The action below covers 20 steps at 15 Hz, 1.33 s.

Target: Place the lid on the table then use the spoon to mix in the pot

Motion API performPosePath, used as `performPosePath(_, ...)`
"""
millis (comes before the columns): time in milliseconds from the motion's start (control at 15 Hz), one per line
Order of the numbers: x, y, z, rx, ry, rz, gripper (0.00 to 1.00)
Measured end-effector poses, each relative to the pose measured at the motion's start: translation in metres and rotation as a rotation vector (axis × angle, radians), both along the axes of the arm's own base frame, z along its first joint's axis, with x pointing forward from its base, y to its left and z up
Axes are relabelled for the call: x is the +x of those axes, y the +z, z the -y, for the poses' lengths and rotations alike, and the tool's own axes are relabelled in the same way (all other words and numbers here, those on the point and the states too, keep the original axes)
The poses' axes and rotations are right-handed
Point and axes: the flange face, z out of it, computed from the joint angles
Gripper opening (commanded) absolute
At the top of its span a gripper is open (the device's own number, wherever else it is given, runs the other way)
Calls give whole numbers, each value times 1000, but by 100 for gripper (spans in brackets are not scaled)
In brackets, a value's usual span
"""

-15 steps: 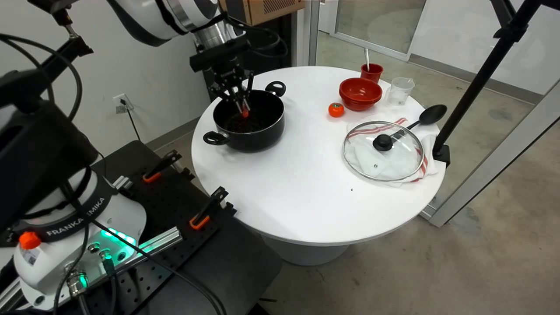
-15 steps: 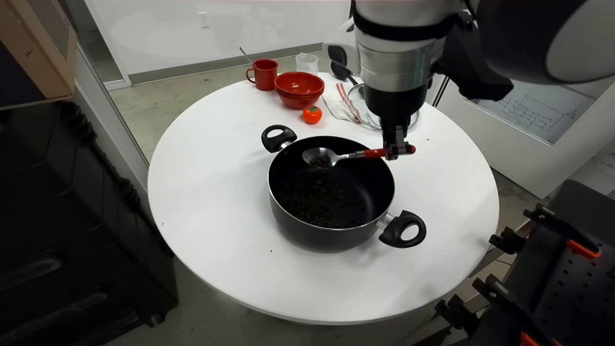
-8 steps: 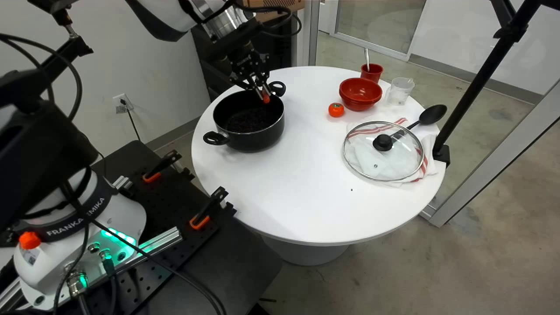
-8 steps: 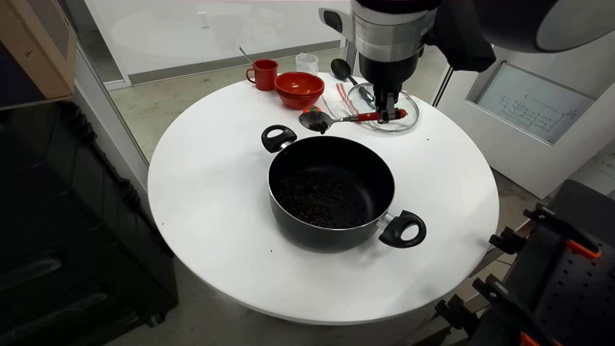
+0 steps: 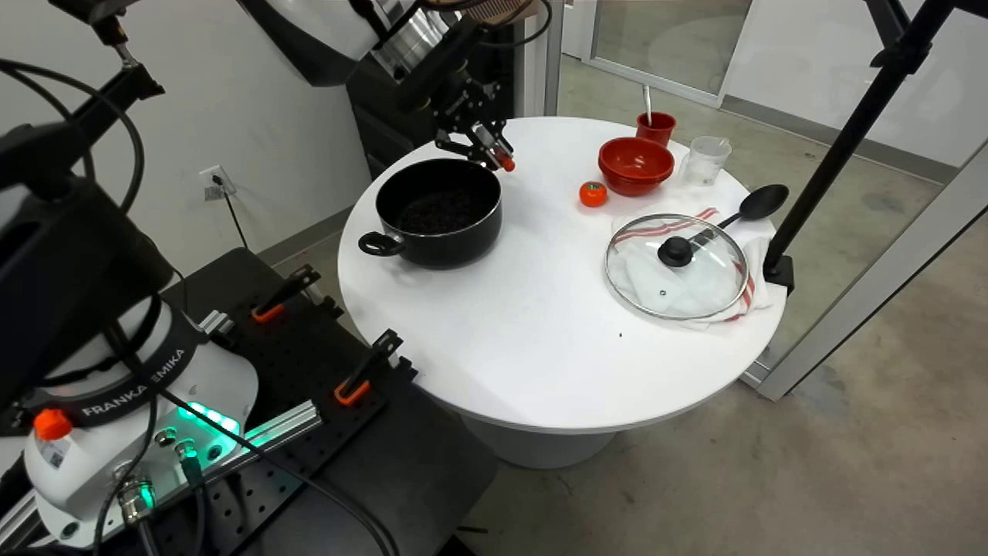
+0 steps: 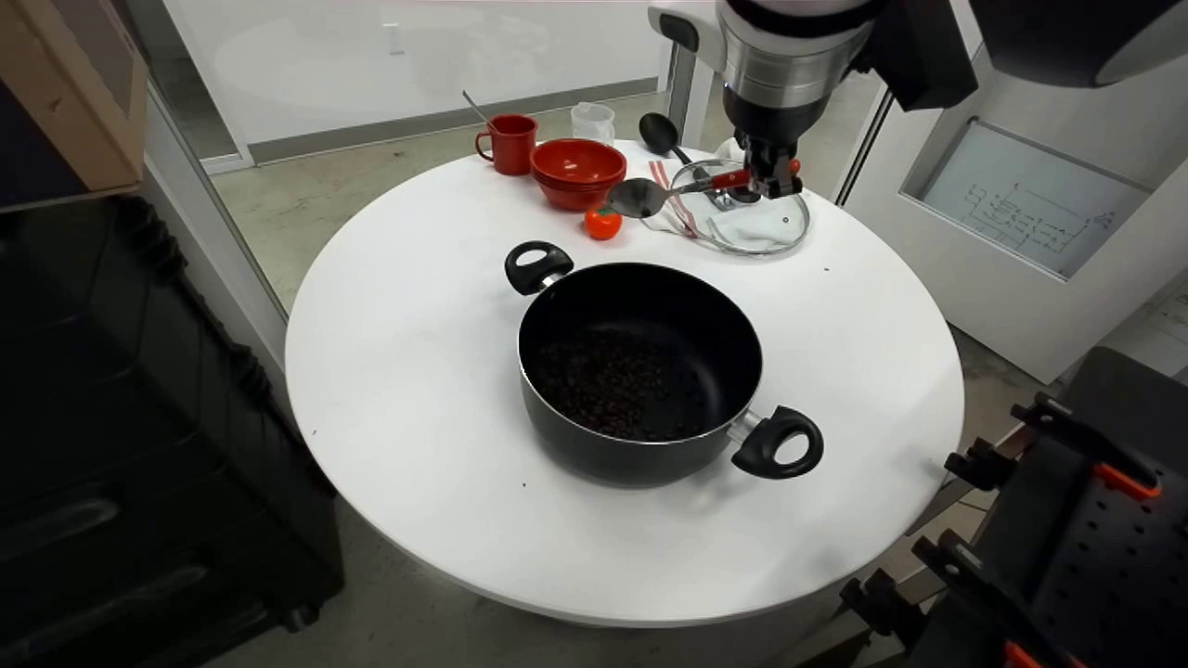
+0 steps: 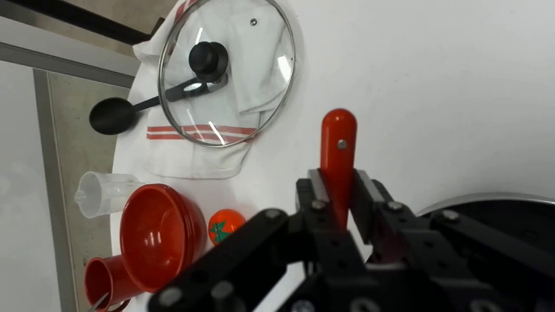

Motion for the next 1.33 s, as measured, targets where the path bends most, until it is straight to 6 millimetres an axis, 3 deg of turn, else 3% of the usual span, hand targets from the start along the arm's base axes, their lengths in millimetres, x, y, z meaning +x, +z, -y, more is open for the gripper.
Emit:
performPosePath(133, -1, 0, 0, 10, -29, -3, 5)
performPosePath(400, -4, -1, -3, 87, -258, -97, 5)
performPosePath(667, 15, 22, 1, 210, -486, -158, 5)
performPosePath(1000, 52, 70, 28, 357, -754, -166, 5)
performPosePath(1333, 59, 82, 63, 341, -946, -238, 5)
